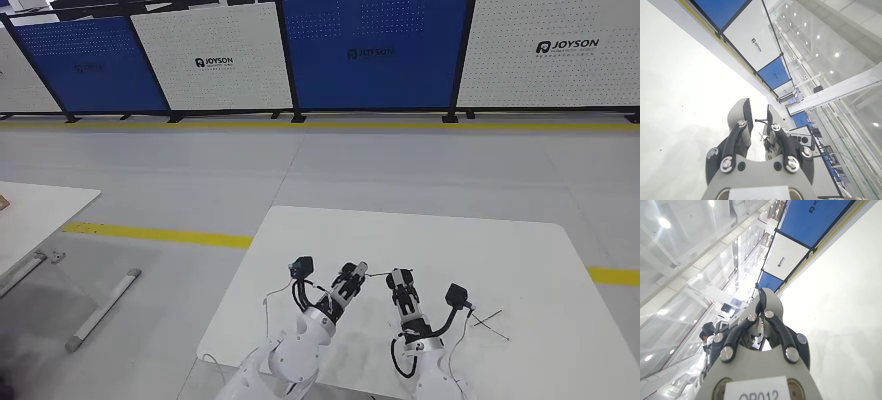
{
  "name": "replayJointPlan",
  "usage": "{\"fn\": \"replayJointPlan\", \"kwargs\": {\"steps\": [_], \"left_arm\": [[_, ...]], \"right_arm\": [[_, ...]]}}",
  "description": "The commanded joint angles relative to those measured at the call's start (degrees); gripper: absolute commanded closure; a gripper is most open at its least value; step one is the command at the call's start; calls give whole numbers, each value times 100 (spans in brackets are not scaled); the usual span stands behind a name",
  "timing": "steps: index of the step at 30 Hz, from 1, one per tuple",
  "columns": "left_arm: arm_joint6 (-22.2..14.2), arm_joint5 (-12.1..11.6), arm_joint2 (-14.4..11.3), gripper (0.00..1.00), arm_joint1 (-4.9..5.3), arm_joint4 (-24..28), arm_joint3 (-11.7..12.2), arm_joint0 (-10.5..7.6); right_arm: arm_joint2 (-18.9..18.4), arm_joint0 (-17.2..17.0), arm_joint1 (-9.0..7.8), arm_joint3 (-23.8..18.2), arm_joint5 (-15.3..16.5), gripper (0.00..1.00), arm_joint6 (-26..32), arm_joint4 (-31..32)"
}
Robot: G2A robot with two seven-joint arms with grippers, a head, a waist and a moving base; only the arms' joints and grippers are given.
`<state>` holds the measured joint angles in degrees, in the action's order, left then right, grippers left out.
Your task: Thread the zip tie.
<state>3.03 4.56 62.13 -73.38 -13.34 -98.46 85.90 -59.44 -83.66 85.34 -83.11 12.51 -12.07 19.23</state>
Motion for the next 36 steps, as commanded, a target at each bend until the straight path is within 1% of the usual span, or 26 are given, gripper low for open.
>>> {"fn": "replayJointPlan", "kwargs": {"steps": [1, 5, 9, 11, 13, 15, 19, 21, 23, 32, 36], "left_arm": [[-2, 13, -21, 76, -6, -12, 21, -13], [-12, 50, -52, 75, -17, -22, 58, -43], [-24, 68, -74, 79, -24, -40, 73, -57], [-41, 72, -87, 79, -26, -61, 78, -56], [-83, 74, -101, 76, -23, -118, 85, -52], [-84, 71, -98, 78, -23, -125, 76, -44], [-89, 54, -80, 83, -21, -140, 51, -22], [-93, 51, -73, 88, -20, -153, 44, -13], [-95, 52, -75, 100, -21, -167, 42, -11], [-155, 5, -95, 100, -24, -205, 21, -13], [-164, -40, -93, 100, -23, -233, 6, -6]], "right_arm": [[-2, -1, 3, 3, 11, 100, -4, 1], [-12, -1, 8, 8, 19, 100, -2, 2], [-41, -5, 10, 6, 47, 100, 11, -19], [-60, -6, 10, 6, 57, 100, 19, -33], [-74, -1, 12, 12, 62, 100, 24, -50], [-79, 5, 15, 25, 65, 100, 32, -58], [-78, 15, 22, 42, 63, 100, 33, -54], [-79, 17, 25, 48, 69, 100, 33, -50], [-81, 18, 28, 50, 73, 100, 31, -48], [-114, 26, 37, 67, 61, 100, 56, -56], [-95, 27, 38, 45, -25, 100, 145, -4]]}}
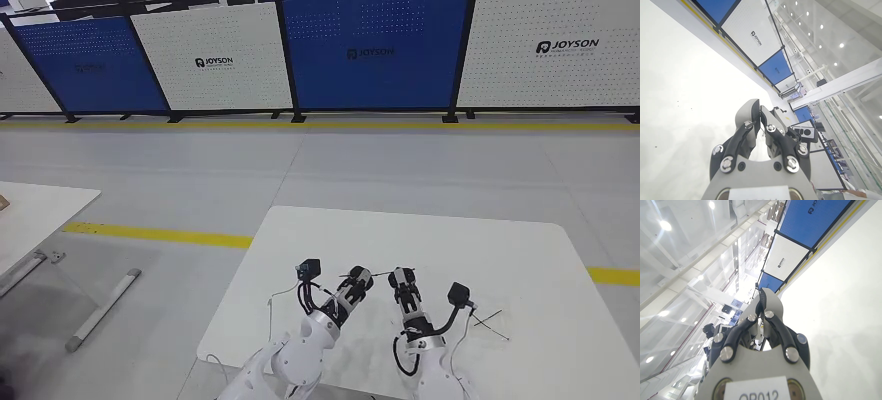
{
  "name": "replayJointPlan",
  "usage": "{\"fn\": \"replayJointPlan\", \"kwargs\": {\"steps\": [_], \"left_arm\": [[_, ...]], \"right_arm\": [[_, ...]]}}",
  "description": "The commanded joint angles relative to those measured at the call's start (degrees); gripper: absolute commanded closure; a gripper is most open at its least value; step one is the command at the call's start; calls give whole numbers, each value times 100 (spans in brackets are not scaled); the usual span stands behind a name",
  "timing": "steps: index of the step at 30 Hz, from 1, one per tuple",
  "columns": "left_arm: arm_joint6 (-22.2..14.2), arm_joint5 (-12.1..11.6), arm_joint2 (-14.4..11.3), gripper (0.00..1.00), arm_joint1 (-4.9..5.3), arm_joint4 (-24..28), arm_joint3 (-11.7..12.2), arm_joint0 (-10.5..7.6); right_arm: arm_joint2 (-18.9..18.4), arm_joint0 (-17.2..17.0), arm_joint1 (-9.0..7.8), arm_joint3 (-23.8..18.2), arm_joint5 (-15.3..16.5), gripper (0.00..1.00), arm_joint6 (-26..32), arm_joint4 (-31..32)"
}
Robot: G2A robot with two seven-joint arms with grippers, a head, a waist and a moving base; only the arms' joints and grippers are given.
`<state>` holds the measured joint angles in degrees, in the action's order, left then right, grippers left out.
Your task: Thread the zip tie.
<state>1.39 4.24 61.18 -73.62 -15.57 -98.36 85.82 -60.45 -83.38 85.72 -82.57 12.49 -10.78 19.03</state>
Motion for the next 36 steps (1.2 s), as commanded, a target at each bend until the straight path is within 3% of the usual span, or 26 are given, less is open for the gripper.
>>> {"fn": "replayJointPlan", "kwargs": {"steps": [1, 14, 17, 19, 20, 21, 22, 23, 27, 29, 30, 36], "left_arm": [[-1, -16, 3, 100, 2, -23, -8, 5], [-38, -37, 29, 100, 10, -120, -49, 41], [-49, -37, 35, 88, 10, -119, -43, 41], [-51, -38, 37, 91, 10, -126, -39, 40], [-51, -38, 39, 86, 10, -125, -38, 40], [-50, -39, 40, 75, 10, -124, -37, 41], [-46, -52, 45, 53, 8, -96, -39, 46], [-49, -63, 51, 0, 8, -71, -41, 49], [-33, -94, 86, 2, 10, -53, -55, 58], [-26, -113, 94, 39, 12, -67, -65, 73], [-29, -122, 94, 51, 14, -91, -69, 78], [-9, -149, 71, 80, 16, -198, -72, 93]], "right_arm": [[10, -3, 1, -17, -37, 100, 25, 24], [-12, -29, 1, -61, -67, 100, 180, 13], [-12, -27, 3, -53, -75, 100, 183, 18], [-13, -26, 5, -52, -77, 100, 187, 16], [-15, -27, 5, -54, -72, 100, 184, 16], [-18, -31, 6, -57, -62, 100, 174, 16], [-20, -35, 6, -58, -55, 100, 170, 18], [-22, -38, 6, -60, -51, 100, 167, 18], [-22, -43, 10, -53, -65, 100, 121, 51], [-20, -40, 13, -42, -71, 100, 109, 55], [-22, -38, 14, -36, -73, 100, 106, 55], [-7, -40, 21, -25, -56, 100, 123, 57]]}}
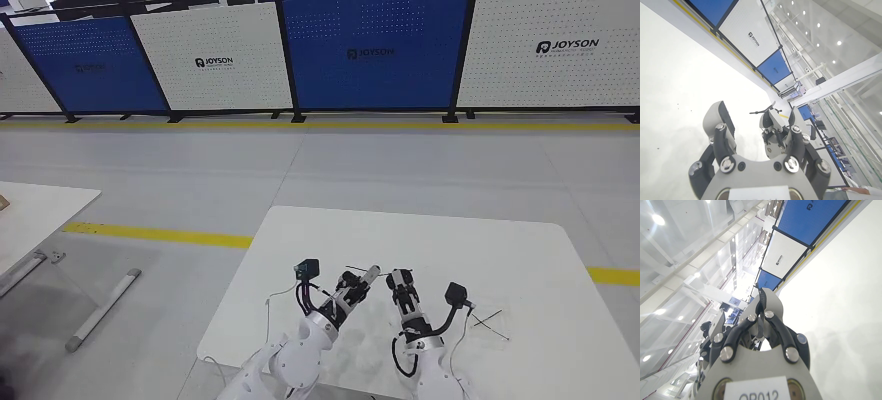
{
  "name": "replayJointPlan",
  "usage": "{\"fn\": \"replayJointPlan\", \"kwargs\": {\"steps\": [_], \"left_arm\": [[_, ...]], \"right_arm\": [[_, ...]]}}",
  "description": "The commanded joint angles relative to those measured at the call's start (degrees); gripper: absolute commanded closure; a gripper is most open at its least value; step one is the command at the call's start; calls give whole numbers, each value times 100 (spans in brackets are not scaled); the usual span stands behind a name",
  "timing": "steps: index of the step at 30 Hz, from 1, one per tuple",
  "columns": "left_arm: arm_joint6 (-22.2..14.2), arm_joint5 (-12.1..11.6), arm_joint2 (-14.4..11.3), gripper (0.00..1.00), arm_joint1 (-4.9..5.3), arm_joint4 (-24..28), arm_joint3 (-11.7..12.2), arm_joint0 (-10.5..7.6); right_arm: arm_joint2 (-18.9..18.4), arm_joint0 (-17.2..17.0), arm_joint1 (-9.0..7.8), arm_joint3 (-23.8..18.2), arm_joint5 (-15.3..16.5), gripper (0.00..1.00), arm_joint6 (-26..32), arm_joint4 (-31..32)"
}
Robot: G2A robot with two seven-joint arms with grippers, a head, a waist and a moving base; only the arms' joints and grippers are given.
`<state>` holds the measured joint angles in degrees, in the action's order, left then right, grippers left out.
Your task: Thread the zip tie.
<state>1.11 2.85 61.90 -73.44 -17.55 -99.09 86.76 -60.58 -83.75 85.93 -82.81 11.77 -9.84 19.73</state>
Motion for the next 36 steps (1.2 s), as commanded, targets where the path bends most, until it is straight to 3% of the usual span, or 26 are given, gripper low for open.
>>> {"fn": "replayJointPlan", "kwargs": {"steps": [1, 4, 36], "left_arm": [[37, -21, 2, 87, -4, 19, 1, -2], [51, -46, 13, 100, -6, 41, 8, -4], [46, -115, 55, 100, -1, -33, -126, 63]], "right_arm": [[3, -5, 0, -2, 21, 100, 41, -21], [-2, -13, 0, -10, 16, 100, 37, 4], [-6, -62, 13, -135, -21, 100, 78, 80]]}}
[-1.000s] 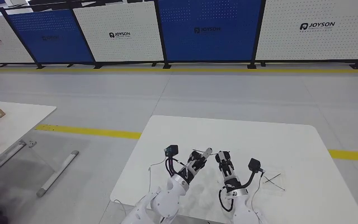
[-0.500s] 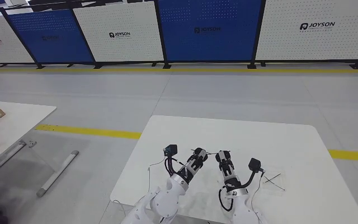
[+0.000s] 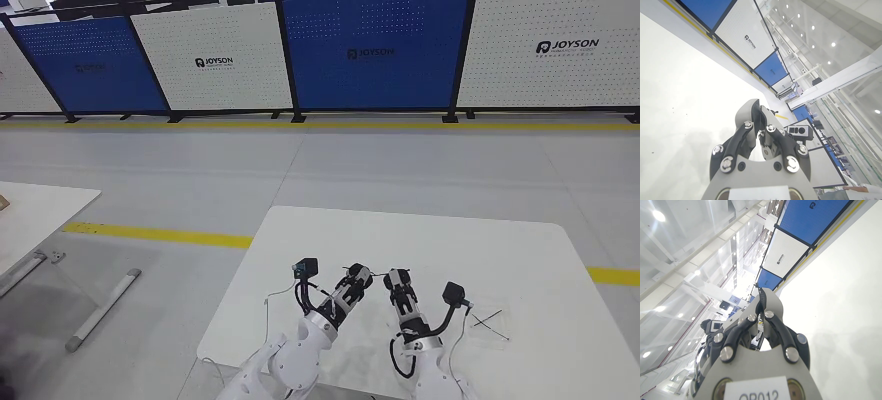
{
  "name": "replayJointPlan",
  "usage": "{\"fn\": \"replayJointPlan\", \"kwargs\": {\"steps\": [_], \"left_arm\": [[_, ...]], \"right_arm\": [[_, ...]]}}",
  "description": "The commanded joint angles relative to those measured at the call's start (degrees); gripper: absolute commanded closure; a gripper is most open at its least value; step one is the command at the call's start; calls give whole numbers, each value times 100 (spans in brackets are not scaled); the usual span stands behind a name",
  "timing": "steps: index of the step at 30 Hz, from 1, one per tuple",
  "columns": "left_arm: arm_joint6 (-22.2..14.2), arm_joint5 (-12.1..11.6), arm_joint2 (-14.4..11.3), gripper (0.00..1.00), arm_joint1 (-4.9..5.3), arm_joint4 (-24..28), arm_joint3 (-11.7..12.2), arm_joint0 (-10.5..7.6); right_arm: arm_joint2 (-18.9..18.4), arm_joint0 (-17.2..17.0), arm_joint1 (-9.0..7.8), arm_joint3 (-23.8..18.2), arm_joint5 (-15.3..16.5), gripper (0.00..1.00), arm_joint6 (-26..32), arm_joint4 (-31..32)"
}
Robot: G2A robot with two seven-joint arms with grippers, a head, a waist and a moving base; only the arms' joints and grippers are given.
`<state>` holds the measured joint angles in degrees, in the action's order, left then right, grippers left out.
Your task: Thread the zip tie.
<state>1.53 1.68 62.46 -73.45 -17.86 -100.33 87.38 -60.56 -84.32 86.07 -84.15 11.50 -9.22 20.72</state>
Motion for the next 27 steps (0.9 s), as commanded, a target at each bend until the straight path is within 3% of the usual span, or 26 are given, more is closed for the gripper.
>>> {"fn": "replayJointPlan", "kwargs": {"steps": [1, 2, 3, 6, 13, 18, 20, 27], "left_arm": [[8, 6, -1, 100, -1, 1, -2, 3], [12, 10, -2, 100, -3, 7, -4, 5], [18, 13, -3, 100, -3, 12, -5, 7], [51, 40, 0, 100, -8, 42, 1, 11], [157, 167, 19, 100, -30, 208, 22, -1], [400, 335, 102, 100, -68, 597, -45, -22], [419, 348, 131, 100, -71, 652, -77, -16], [381, 363, 129, 100, -71, 606, -131, -4]], "right_arm": [[-16, -5, -3, 1, 9, 100, 43, -40], [-28, -4, -4, 2, 13, 100, 65, -57], [-32, -5, -5, 4, 18, 71, 81, -70], [-42, -6, -7, 13, 35, 49, 88, -71], [-66, -51, -15, 1, 126, 34, 63, -33], [-128, -180, -37, -68, 281, 16, 7, -1], [-176, -231, -48, -82, 281, 0, 2, -12], [-223, -263, -56, -107, 272, 0, 51, -108]]}}
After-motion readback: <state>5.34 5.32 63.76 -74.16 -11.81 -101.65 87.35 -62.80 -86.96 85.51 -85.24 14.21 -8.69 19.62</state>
